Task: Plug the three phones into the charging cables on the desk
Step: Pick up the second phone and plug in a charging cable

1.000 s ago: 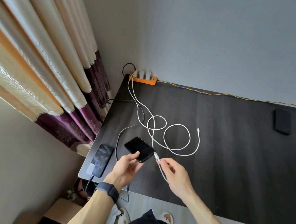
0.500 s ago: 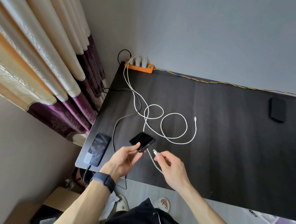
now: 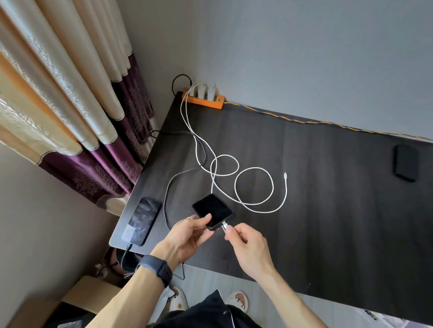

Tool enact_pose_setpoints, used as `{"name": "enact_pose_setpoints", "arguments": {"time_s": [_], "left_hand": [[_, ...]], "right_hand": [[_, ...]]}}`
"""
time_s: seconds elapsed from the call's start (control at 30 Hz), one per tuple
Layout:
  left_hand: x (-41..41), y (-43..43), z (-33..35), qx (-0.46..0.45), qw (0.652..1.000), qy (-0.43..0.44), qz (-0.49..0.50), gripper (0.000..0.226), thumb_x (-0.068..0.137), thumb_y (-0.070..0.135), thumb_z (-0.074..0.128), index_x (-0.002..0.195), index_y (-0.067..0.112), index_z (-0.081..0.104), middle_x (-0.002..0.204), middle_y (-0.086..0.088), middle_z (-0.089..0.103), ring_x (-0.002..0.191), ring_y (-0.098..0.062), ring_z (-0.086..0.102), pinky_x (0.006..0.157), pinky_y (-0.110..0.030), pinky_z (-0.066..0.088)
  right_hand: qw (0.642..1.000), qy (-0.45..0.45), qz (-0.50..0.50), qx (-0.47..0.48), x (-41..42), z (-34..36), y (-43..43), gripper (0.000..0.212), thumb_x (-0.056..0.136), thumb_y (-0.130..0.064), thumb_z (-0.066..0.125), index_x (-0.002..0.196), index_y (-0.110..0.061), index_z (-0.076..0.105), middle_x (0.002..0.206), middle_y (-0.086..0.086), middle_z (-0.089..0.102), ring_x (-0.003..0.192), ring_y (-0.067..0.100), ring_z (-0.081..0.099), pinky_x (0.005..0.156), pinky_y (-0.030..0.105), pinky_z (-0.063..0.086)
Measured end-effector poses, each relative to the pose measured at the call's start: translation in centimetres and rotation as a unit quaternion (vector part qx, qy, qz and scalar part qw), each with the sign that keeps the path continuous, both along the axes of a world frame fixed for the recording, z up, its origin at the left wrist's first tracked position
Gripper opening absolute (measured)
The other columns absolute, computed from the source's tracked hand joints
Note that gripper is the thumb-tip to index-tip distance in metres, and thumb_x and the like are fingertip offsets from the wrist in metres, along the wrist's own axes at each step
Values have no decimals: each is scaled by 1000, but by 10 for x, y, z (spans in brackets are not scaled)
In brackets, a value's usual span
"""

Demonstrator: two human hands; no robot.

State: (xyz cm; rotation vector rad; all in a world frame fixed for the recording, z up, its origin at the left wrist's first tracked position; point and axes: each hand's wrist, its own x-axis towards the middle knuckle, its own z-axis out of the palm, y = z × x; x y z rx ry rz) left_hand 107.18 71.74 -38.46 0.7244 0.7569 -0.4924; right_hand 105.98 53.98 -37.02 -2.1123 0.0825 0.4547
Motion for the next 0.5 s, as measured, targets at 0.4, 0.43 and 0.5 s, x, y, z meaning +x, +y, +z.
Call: {"name": "enact_pose_setpoints", "arguments": {"time_s": [0.4, 0.43, 0.5], "left_hand": [[-11, -9, -5, 108, 993, -43, -20, 59, 90, -2, 64, 142, 16, 41, 100, -17, 77, 91, -30, 74, 68, -29, 60], [-13, -9, -7, 110, 993, -39, -20, 55, 90, -2, 65, 138, 17, 44, 102, -19, 76, 94, -33, 73, 69, -30, 61], [-15, -10, -10, 121, 992, -26, -25, 43, 89, -1, 65, 127, 16, 53, 106, -22, 74, 103, -41, 69, 73, -32, 62]], "right_hand": [[997, 52, -38, -33, -8, -12, 7, 35, 99, -38, 54, 76, -14, 65, 57, -7, 53, 59, 8, 51, 58, 24, 39], [997, 56, -39, -33, -8, -13, 7, 35, 99, -38, 54, 76, -14, 65, 58, -7, 54, 60, 9, 51, 58, 25, 40], [997, 62, -34, -43, -8, -16, 9, 35, 98, -38, 54, 75, -14, 64, 63, -5, 60, 62, 10, 54, 59, 26, 41]]}}
